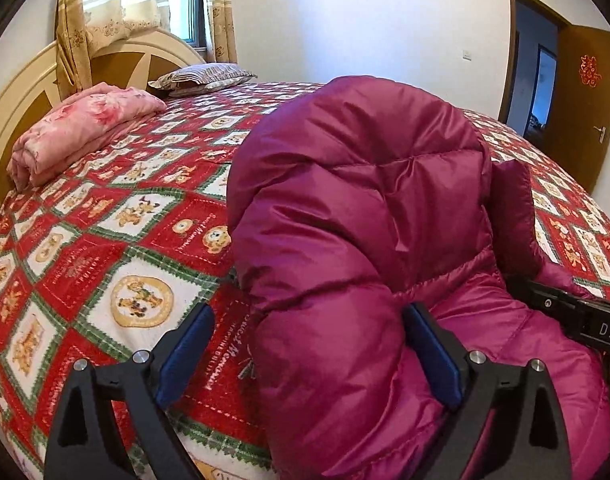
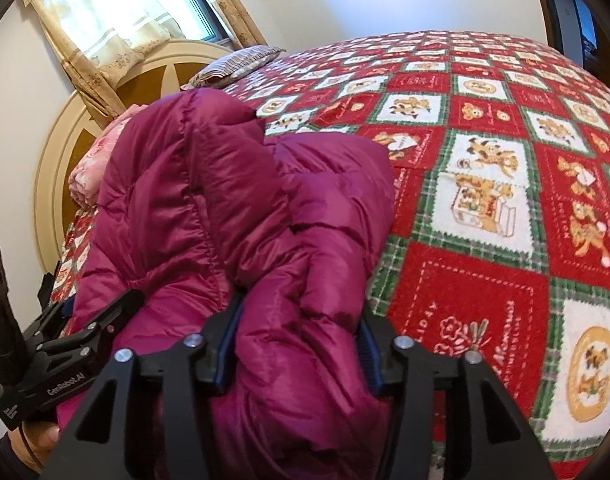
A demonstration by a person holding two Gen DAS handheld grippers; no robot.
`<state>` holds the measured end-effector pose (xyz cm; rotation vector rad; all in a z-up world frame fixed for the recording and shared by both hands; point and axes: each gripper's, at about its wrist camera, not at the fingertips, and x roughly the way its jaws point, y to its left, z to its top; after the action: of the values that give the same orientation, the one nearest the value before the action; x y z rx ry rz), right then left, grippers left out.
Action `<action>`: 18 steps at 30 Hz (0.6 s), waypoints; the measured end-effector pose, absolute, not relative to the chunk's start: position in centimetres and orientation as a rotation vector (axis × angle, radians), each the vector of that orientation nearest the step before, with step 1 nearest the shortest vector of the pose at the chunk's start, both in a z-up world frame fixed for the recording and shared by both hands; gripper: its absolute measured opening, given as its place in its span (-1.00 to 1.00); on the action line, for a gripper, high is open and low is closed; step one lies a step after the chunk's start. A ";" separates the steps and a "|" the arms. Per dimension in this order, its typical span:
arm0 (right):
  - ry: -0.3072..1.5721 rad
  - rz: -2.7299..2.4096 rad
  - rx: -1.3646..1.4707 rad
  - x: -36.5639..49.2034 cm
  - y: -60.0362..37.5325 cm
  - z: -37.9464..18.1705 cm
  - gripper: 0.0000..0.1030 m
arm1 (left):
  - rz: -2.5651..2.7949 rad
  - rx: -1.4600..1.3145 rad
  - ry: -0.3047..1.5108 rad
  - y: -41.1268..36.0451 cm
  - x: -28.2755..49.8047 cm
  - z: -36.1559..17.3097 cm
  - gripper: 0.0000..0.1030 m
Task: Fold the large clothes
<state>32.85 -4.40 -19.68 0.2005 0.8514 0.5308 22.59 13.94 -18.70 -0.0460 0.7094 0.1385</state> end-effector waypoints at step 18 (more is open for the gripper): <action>0.447 0.415 0.107 16.6 -8.3 -3.1 0.58 | 0.217 -0.008 0.403 14.0 8.0 -1.8 0.86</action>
<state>16.55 -8.27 -3.12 0.1068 0.4470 0.4153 7.99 14.01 -1.77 -0.0078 0.4031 0.2173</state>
